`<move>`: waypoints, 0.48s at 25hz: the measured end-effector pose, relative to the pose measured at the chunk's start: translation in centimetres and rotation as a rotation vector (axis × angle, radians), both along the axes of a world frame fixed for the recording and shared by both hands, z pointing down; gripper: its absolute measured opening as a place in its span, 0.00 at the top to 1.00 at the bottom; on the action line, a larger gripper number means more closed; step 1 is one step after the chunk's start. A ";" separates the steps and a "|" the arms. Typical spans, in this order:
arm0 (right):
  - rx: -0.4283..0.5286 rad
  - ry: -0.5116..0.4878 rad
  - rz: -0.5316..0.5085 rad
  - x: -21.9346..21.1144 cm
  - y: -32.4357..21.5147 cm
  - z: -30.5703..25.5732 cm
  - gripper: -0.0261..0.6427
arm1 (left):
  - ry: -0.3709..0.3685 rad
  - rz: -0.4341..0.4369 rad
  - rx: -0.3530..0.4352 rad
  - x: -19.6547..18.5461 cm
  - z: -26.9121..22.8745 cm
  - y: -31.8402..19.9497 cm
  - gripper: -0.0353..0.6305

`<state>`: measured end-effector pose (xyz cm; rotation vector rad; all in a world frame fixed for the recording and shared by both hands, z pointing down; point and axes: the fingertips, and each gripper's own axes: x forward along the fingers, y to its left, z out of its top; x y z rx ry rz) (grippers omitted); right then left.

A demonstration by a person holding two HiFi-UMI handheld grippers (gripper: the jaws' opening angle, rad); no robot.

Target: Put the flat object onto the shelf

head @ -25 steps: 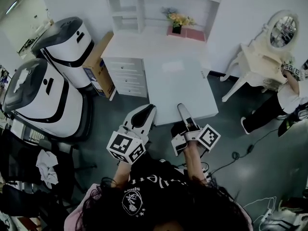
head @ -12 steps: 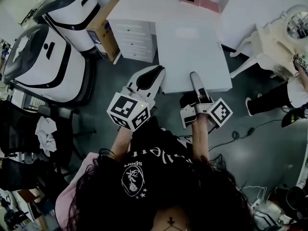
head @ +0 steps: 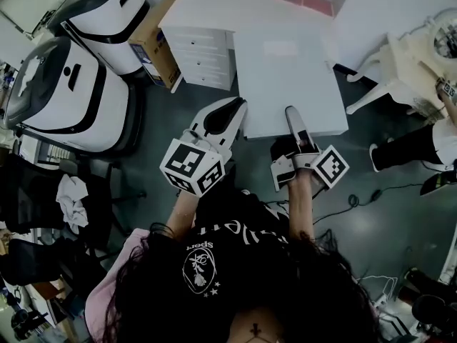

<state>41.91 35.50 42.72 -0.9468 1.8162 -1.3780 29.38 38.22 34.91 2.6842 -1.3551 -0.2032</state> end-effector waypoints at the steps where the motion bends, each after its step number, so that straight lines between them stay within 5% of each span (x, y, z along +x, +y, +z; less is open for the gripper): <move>1: -0.003 0.001 -0.001 -0.2 -0.8 0.0 0.51 | 0.001 0.001 -0.004 -0.2 0.1 -0.8 0.89; 12: -0.031 0.019 0.035 -4.0 -14.6 0.5 0.51 | 0.012 0.039 -0.017 -4.3 0.7 -15.1 0.89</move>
